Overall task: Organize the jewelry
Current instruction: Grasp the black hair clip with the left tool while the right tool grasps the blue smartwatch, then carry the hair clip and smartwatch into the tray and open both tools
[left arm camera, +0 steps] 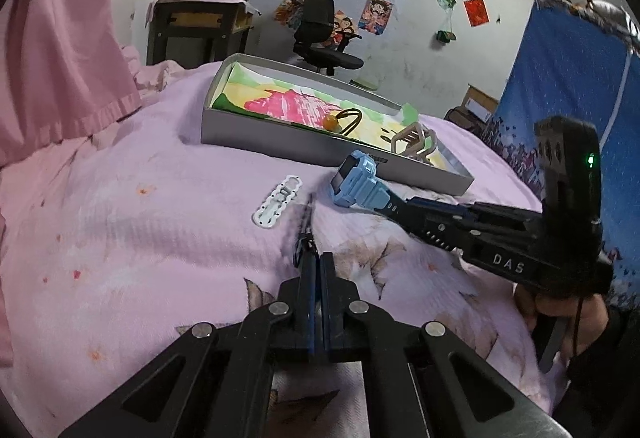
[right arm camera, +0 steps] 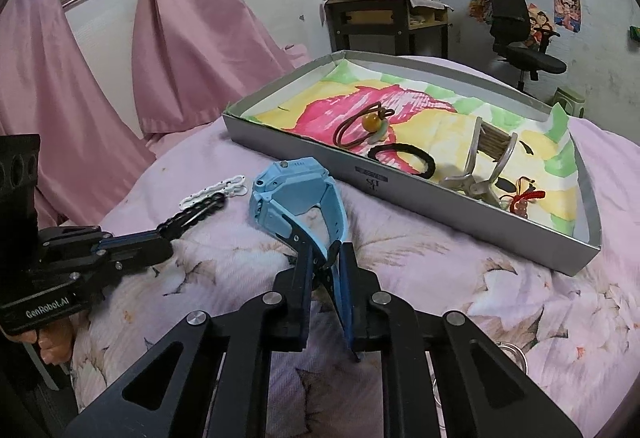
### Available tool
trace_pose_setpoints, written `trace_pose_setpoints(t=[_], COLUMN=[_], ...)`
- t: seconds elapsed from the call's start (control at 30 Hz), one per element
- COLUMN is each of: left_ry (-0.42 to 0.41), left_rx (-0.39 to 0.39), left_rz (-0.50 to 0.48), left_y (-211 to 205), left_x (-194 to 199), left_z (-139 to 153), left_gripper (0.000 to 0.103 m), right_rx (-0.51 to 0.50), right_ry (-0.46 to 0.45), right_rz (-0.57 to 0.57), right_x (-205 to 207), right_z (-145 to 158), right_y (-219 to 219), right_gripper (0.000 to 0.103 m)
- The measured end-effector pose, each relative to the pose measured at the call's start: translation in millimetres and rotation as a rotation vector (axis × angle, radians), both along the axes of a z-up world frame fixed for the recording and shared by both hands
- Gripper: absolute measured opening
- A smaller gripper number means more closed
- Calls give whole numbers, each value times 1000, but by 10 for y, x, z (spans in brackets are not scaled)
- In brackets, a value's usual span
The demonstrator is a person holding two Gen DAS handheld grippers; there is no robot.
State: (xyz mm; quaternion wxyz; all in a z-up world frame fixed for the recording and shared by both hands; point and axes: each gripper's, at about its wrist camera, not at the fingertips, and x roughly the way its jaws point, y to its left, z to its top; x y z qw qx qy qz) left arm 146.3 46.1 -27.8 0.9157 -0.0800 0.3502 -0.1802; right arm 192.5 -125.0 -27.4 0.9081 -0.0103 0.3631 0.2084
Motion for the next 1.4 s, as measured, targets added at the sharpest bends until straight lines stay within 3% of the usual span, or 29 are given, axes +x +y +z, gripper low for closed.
trace_pose_setpoints(t=[0.27,0.6,0.87,1.4], left_ry=[-29,-168,-174,-153], left_rx=[7,40,30,33], left_rz=[1,-2,9,11], left_y=[-49,-159,-154,-176], left_x=[-46,-184,-131,-86], left_z=[16,169,182,145], left_gripper=[2,2,2,2], right_rx=[3,-16,-18,-35], right_ry=[1,-120,-153,48], right_rz=[-2,-27,-35,6], right_x=[-1,-171,-204,-26], right_z=[-1,156,225,-53], right_y=[0,3,2,82], right_gripper=[12,8,8,17])
